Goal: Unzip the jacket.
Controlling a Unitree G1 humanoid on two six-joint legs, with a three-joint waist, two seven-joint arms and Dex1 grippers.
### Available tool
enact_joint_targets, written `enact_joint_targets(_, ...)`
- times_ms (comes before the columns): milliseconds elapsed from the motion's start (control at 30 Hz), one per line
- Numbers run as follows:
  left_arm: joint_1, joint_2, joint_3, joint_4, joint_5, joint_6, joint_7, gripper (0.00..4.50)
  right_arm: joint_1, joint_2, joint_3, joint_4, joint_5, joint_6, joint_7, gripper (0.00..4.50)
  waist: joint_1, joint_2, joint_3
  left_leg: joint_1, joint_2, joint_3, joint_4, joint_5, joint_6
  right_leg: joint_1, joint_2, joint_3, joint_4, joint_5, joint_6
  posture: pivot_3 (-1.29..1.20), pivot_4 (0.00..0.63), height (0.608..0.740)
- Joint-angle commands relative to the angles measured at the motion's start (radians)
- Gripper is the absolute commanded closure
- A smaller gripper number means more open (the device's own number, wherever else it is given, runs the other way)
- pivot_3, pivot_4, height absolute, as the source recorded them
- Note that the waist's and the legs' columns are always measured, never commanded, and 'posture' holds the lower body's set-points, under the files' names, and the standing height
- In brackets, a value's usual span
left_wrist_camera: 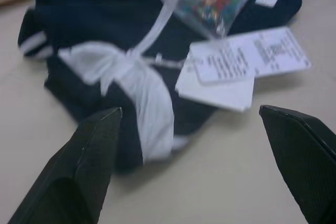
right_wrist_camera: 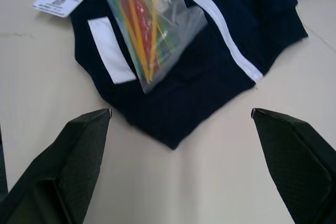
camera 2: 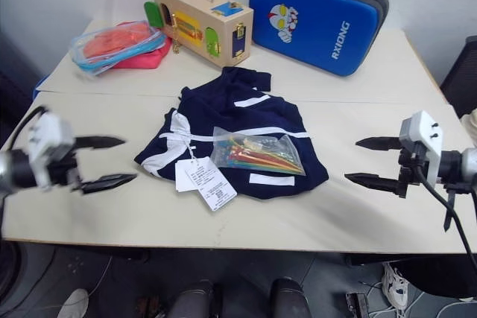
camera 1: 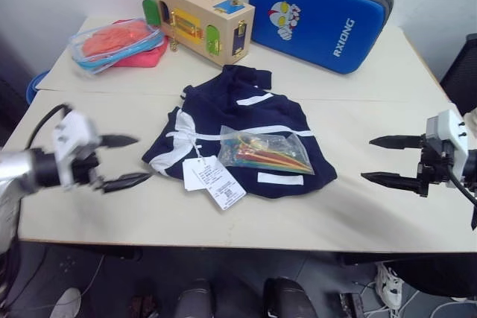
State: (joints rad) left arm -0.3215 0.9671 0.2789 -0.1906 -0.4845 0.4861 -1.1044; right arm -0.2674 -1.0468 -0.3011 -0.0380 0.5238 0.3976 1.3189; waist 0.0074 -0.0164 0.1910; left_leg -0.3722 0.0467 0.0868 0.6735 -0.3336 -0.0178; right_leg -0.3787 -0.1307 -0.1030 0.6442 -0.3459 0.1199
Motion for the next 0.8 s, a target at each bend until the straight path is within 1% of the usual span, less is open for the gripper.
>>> enact_joint_targets(33, -0.173, -0.058, -0.162, 0.013, 0.018, 0.008, -0.012, 0.13, 0.039, -0.005, -0.083, -0.161, 0.062, 0.043, -0.045, 0.00, 0.008, 0.000, 0.000, 0.000, 0.000, 0.000, 0.002, -0.001, 0.000, 0.000, 0.000, 0.000, 0.001, 0.000, 0.000, 0.00, 0.150, 0.740)
enact_joint_targets(100, -0.301, -0.124, -0.281, 0.072, 0.069, -0.020, -0.043, 0.13, 0.067, 0.002, -0.112, -0.244, 0.095, 0.076, -0.076, 0.00, 0.013, 0.000, 0.000, -0.001, 0.000, 0.000, 0.005, -0.003, 0.001, 0.000, 0.001, 0.000, 0.001, 0.000, 0.000, 0.00, 0.150, 0.740)
enact_joint_targets(133, -0.345, -0.148, -0.322, 0.098, 0.090, -0.037, -0.055, 0.13, 0.079, 0.004, -0.123, -0.273, 0.108, 0.088, -0.088, 0.00, 0.014, 0.000, 0.000, -0.001, 0.000, 0.000, 0.006, -0.003, 0.001, 0.000, 0.001, 0.000, 0.001, 0.000, 0.000, 0.00, 0.150, 0.740)
enact_joint_targets(200, -0.454, -0.228, -0.422, 0.195, 0.164, -0.102, -0.070, 0.13, 0.098, 0.013, -0.144, -0.330, 0.126, 0.106, -0.125, 0.00, 0.018, 0.000, 0.000, -0.003, 0.000, 0.000, 0.007, -0.003, 0.001, 0.000, 0.001, 0.000, 0.001, 0.000, 0.000, 0.00, 0.150, 0.740)
enact_joint_targets(367, -0.648, -0.402, -0.563, 0.485, 0.330, -0.279, -0.053, 0.13, 0.130, 0.026, -0.177, -0.404, 0.147, 0.128, -0.188, 0.00, 0.019, -0.001, 0.000, -0.004, 0.000, 0.000, 0.009, -0.004, 0.002, 0.000, 0.002, 0.000, 0.000, 0.000, 0.001, 0.00, 0.150, 0.740)
enact_joint_targets(400, -0.683, -0.439, -0.592, 0.559, 0.370, -0.339, -0.048, 0.13, 0.137, 0.031, -0.183, -0.415, 0.152, 0.133, -0.201, 0.00, 0.020, -0.001, 0.000, -0.004, 0.000, 0.000, 0.009, -0.004, 0.003, 0.000, 0.002, -0.001, 0.000, 0.000, 0.001, 0.00, 0.150, 0.740)
enact_joint_targets(500, -0.757, -0.535, -0.638, 0.737, 0.437, -0.449, -0.048, 0.13, 0.159, 0.045, -0.195, -0.438, 0.152, 0.134, -0.231, 0.00, 0.020, -0.001, 0.000, -0.004, -0.001, 0.000, 0.009, -0.004, 0.003, 0.000, 0.001, -0.001, 0.000, 0.000, 0.001, 0.00, 0.150, 0.740)
enact_joint_targets(600, -0.804, -0.613, -0.671, 0.884, 0.512, -0.553, -0.006, 0.13, 0.185, 0.054, -0.208, -0.457, 0.152, 0.130, -0.254, 0.00, 0.018, -0.001, 0.001, -0.004, -0.001, 0.000, 0.009, -0.004, 0.003, 0.000, 0.001, -0.001, -0.001, 0.000, 0.001, 0.00, 0.150, 0.740)
enact_joint_targets(700, -0.812, -0.659, -0.674, 0.928, 0.521, -0.584, -0.034, 0.13, 0.218, 0.053, -0.229, -0.462, 0.146, 0.127, -0.260, 0.00, 0.017, -0.002, 0.001, -0.004, -0.001, 0.000, 0.009, -0.004, 0.004, 0.000, 0.001, -0.001, 0.000, 0.000, 0.001, 0.00, 0.150, 0.740)
enact_joint_targets(800, -0.798, -0.670, -0.682, 0.923, 0.527, -0.582, -0.089, 0.13, 0.247, 0.051, -0.243, -0.451, 0.134, 0.112, -0.257, 0.00, 0.018, -0.002, 0.001, -0.004, -0.001, 0.000, 0.009, -0.004, 0.004, 0.000, 0.001, -0.001, 0.000, 0.001, 0.001, 0.00, 0.150, 0.740)
